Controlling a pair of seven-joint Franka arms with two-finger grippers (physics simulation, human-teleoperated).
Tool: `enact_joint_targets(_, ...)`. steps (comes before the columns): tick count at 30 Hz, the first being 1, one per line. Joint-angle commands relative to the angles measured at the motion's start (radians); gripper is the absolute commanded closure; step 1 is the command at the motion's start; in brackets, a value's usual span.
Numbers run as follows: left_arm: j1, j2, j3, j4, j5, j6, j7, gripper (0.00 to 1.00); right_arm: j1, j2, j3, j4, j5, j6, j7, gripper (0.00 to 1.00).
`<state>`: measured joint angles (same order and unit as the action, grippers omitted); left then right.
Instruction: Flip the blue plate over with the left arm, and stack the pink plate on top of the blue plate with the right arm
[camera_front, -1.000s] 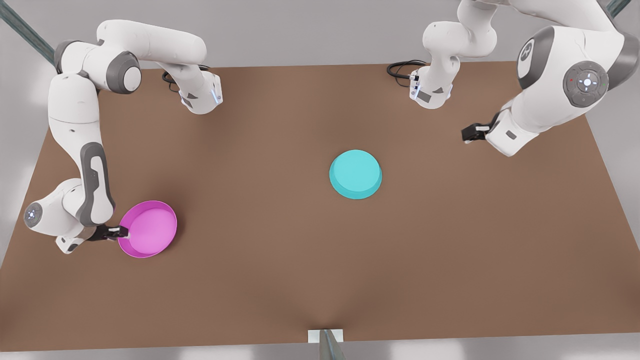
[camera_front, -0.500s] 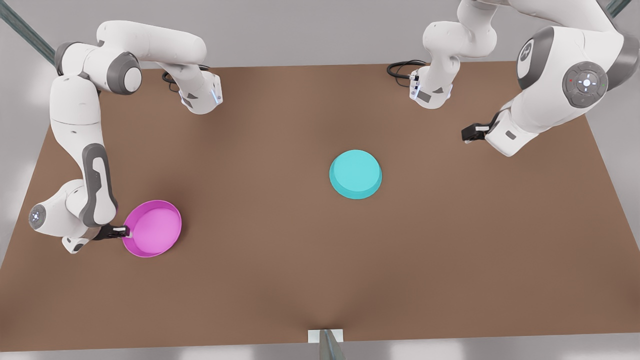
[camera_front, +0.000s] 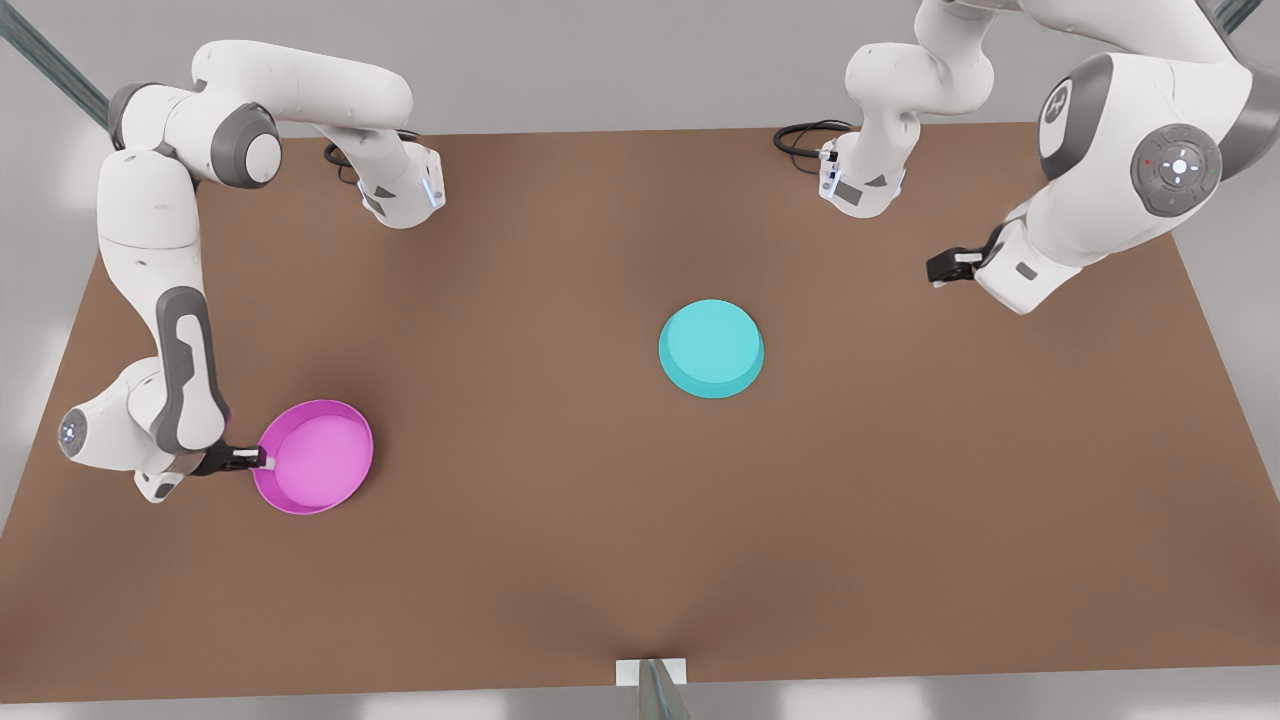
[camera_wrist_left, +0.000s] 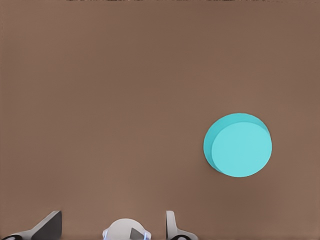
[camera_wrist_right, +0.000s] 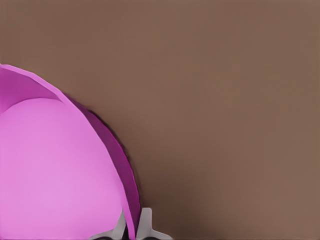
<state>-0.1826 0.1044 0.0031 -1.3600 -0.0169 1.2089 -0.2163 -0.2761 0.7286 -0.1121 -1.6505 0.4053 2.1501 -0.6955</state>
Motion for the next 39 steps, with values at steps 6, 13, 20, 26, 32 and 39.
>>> enact_joint_targets(6, 0.002, 0.000, 0.000, 0.001, 0.002, 0.003, 0.002, 0.00, -0.008, -0.006, 0.000, 0.017, 0.030, -0.090, 0.005, 0.79)
enact_joint_targets(13, 0.002, 0.000, 0.005, 0.002, 0.002, 0.001, 0.002, 0.00, 0.003, -0.021, 0.017, 0.038, 0.073, -0.133, -0.038, 0.79)
enact_joint_targets(20, 0.003, 0.000, 0.005, 0.002, 0.002, 0.000, 0.005, 0.00, 0.089, -0.025, 0.080, 0.046, 0.139, -0.115, 0.031, 0.79)
enact_joint_targets(26, 0.003, 0.000, 0.006, 0.002, 0.000, 0.000, 0.005, 0.00, 0.198, -0.054, 0.115, 0.061, 0.138, -0.177, 0.106, 0.79)
enact_joint_targets(32, 0.011, -0.002, 0.008, 0.002, 0.000, 0.000, 0.005, 0.00, 0.330, -0.072, 0.115, 0.066, 0.219, -0.228, 0.108, 0.79)
enact_joint_targets(39, 0.023, -0.002, 0.006, 0.002, -0.002, 0.004, 0.003, 0.00, 0.511, -0.086, 0.115, 0.066, 0.371, -0.207, 0.194, 0.79)
